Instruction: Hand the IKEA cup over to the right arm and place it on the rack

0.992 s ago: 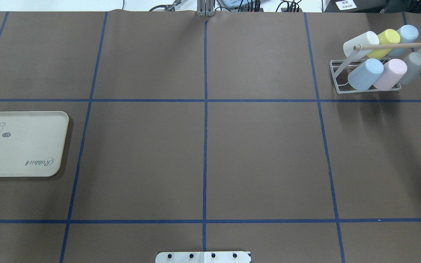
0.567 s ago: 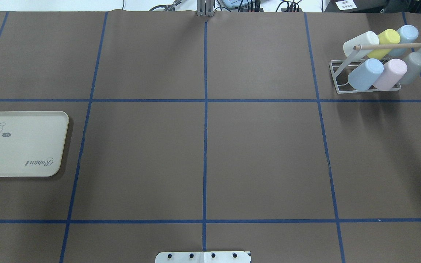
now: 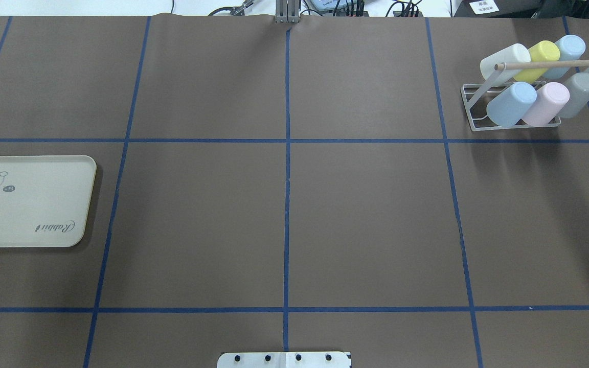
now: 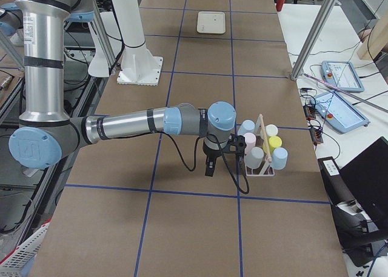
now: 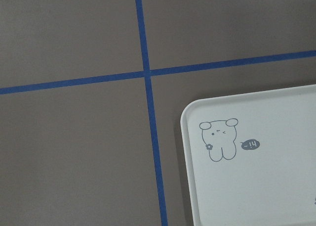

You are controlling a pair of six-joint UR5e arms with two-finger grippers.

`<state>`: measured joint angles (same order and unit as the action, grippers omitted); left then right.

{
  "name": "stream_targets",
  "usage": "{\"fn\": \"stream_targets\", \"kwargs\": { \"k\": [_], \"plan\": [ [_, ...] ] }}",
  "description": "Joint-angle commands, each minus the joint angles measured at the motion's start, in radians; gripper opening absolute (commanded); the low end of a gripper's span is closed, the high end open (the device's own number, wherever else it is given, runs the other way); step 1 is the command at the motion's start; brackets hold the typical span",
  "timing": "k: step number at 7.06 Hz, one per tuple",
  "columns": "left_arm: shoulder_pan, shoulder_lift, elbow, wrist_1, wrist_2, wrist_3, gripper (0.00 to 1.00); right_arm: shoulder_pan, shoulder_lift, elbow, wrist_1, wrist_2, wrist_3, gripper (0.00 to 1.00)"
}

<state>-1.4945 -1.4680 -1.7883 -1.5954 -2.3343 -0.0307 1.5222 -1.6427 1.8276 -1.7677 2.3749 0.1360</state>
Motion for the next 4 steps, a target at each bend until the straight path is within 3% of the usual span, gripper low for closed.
{"fn": "stream_targets", "kwargs": {
  "k": [1, 4],
  "plan": [
    [-0.003, -0.002, 0.000, -0.001, 0.001, 0.000, 1.00, 0.015, -0.026, -0.005, 0.001, 0.001, -0.004, 0.99],
    [-0.003, -0.002, 0.000, 0.000, 0.001, -0.002, 1.00, 0.015, -0.032, -0.040, 0.032, 0.001, -0.004, 0.99]
  ]
}}
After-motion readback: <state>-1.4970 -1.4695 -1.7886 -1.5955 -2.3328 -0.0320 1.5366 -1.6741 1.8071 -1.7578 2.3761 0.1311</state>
